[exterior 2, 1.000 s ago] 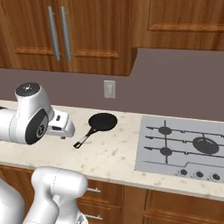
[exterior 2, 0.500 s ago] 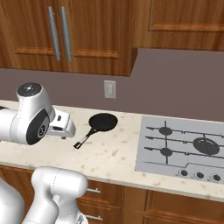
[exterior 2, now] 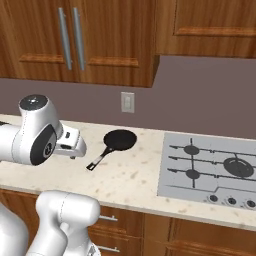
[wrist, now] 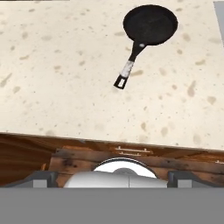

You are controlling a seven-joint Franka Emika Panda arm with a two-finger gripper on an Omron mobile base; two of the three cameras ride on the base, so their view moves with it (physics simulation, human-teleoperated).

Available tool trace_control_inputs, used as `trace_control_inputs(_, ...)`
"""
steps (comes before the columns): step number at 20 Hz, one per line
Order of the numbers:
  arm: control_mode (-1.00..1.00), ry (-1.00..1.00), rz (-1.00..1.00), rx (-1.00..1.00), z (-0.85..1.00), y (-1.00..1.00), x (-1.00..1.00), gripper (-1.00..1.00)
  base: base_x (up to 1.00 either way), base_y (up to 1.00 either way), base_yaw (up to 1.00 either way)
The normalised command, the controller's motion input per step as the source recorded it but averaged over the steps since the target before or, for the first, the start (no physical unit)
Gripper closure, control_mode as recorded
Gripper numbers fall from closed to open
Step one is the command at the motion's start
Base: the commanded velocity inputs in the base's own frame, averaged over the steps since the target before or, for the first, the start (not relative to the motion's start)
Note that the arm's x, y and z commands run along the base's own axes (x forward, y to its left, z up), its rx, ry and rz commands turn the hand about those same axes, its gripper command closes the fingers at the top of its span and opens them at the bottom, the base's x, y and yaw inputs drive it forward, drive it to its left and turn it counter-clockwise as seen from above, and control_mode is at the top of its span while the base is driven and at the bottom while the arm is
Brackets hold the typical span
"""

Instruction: Place both pans onto different burners. Then place the sweet potato and the chicken drumstick on different pans.

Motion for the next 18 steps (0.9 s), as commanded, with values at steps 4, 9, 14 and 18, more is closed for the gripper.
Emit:
trace_control_inputs(4,-1.0,0.0,0.0,-0.02,0.0,0.06,0.02,-1.0,0.08,0.23,0.0)
trace_control_inputs(9,-1.0,-0.01,0.0,-0.1,0.0,0.06,0.15,-1.0,0.0,0.0,0.0)
trace_control_inputs(14,-1.0,-0.05,0.0,-0.14,-0.01,-0.02,0.16,-1.0,0.0,0.0,0.0)
trace_control_inputs(18,-1.0,-0.02,0.0,-0.02,0.0,-0.22,0.13,-1.0,0.0,0.0,0.0)
